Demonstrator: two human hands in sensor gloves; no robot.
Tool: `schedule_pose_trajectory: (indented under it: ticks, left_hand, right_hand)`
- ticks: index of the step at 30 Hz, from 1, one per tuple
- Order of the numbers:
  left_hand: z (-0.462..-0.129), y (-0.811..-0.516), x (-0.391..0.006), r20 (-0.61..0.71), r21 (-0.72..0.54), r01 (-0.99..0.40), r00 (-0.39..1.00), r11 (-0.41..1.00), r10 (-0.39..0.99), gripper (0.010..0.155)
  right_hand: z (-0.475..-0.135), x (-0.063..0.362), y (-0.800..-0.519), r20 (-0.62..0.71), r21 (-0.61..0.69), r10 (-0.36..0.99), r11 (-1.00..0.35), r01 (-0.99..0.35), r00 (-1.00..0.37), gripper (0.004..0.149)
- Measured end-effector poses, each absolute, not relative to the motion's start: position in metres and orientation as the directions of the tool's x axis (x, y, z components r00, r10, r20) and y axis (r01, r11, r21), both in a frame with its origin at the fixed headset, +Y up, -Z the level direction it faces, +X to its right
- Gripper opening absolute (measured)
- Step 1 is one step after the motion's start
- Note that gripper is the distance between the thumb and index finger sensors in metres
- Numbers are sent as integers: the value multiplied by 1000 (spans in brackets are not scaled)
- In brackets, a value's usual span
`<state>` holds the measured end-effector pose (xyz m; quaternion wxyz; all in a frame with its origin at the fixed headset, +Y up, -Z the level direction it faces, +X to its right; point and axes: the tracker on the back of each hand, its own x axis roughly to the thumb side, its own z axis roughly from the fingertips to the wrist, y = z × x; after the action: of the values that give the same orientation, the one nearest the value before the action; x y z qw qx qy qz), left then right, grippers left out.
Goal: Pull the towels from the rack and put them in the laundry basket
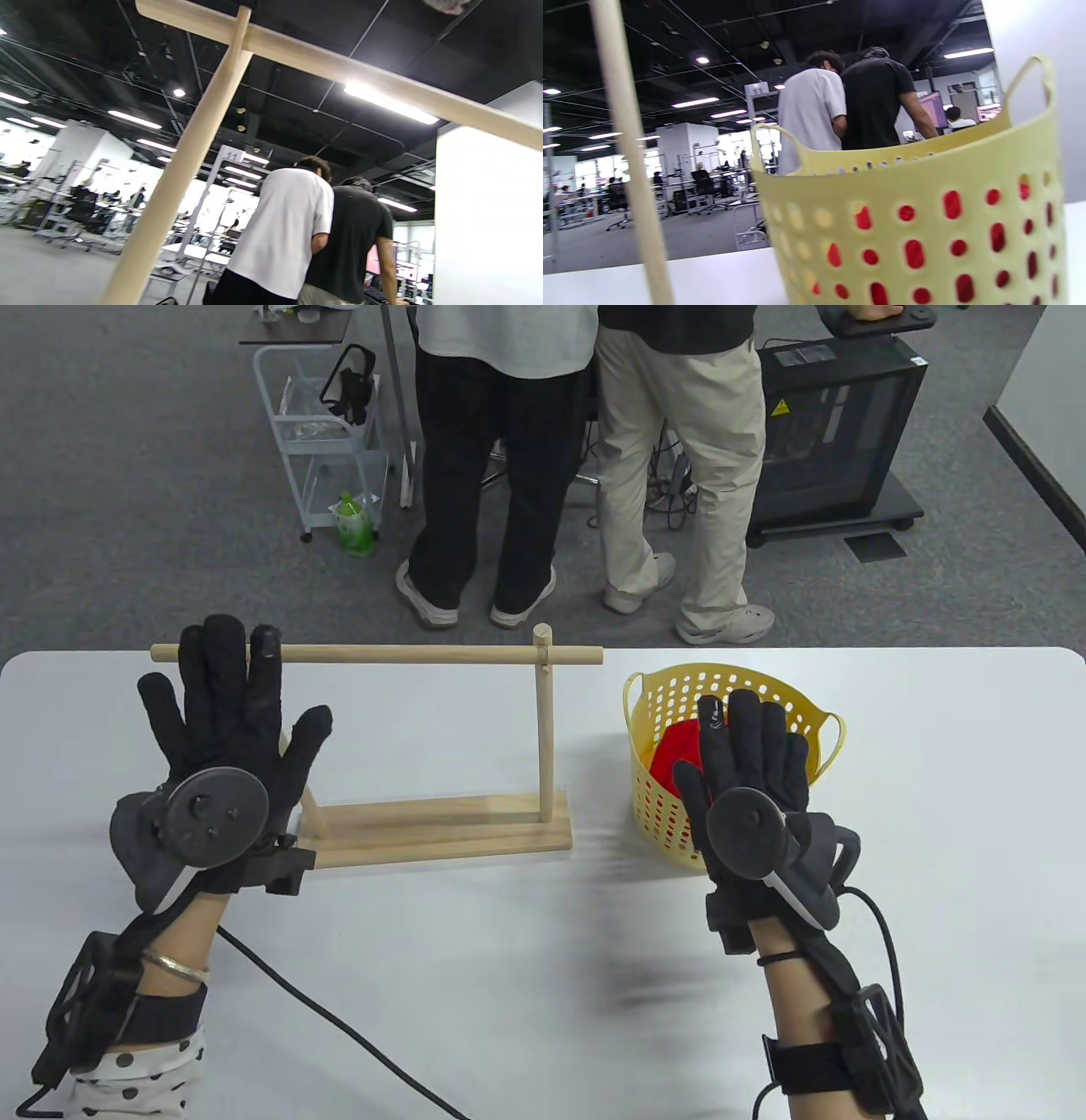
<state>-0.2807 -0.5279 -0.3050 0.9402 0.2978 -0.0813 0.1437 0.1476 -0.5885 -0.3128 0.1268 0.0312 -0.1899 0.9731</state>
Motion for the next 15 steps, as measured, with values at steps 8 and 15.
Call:
schedule_pose_trajectory:
  ticks: [8, 15]
  left_hand:
    - [-255, -580, -277, 343, 443, -335, 920, 831, 189, 77]
    - [-221, -638, -280, 342, 325, -326, 916, 888, 211, 78]
  right_hand:
    - [-269, 106, -599, 252, -353, 253, -875, -332, -934, 69]
    - [-237, 68, -635, 340, -304, 219, -895, -327, -915, 69]
